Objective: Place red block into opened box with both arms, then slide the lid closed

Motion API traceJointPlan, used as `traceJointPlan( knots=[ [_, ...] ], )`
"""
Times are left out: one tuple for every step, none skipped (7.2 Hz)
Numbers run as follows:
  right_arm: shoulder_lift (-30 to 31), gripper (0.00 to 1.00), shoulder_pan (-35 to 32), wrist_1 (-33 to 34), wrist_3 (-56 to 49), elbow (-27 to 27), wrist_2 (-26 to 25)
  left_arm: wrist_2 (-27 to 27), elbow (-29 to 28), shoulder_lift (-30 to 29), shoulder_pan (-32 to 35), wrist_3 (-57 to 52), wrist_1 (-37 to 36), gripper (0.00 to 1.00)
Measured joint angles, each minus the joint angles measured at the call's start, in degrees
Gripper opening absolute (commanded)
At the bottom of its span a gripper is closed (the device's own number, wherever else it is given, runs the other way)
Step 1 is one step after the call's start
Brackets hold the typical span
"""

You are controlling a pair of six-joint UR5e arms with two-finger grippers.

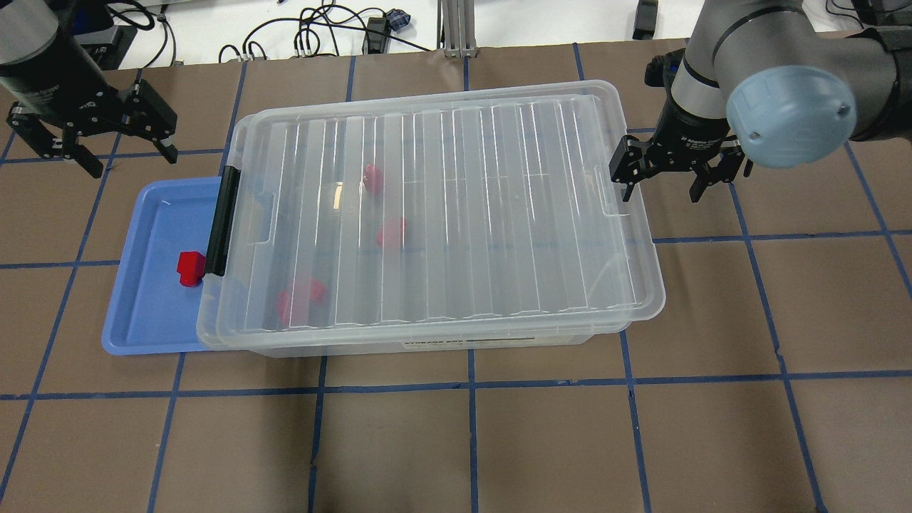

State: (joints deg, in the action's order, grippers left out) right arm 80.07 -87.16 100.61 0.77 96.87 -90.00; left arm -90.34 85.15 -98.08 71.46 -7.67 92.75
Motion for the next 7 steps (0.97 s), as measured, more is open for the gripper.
traceJointPlan(
  knots=[
    [-0.6, 1.0, 0.0, 0.1, 0.0, 0.0, 0.0, 0.1, 1.6, -2.6, -3.5, -3.0, -3.2, 1.0],
    [-1.1, 1.0, 0.0, 0.1, -0.1, 0.0, 0.0, 0.2, 3.0, -5.2, -6.1, -7.8, -7.1, 1.0],
    [-1.5, 1.0, 0.0, 0.2, -0.2, 0.0, -0.1, 0.4, 4.9, -7.9, -7.9, -13.3, -12.3, 1.0],
    [-1.8, 1.0, 0.1, 0.2, -0.5, 0.0, -0.3, 1.6, 7.6, -9.9, -10.0, -17.5, -16.4, 1.0],
    [-1.9, 1.0, 0.2, 0.3, -0.8, 0.0, -0.6, 4.3, 10.3, -10.8, -11.8, -20.8, -18.3, 1.0],
    [-1.9, 1.0, 0.3, 0.2, -1.1, 0.1, -0.8, 6.8, 12.4, -10.7, -12.6, -23.6, -18.9, 1.0],
    [-1.9, 1.0, 0.5, 0.2, -1.3, 0.1, -1.0, 8.2, 14.4, -11.1, -12.9, -25.0, -20.5, 1.0]
  ],
)
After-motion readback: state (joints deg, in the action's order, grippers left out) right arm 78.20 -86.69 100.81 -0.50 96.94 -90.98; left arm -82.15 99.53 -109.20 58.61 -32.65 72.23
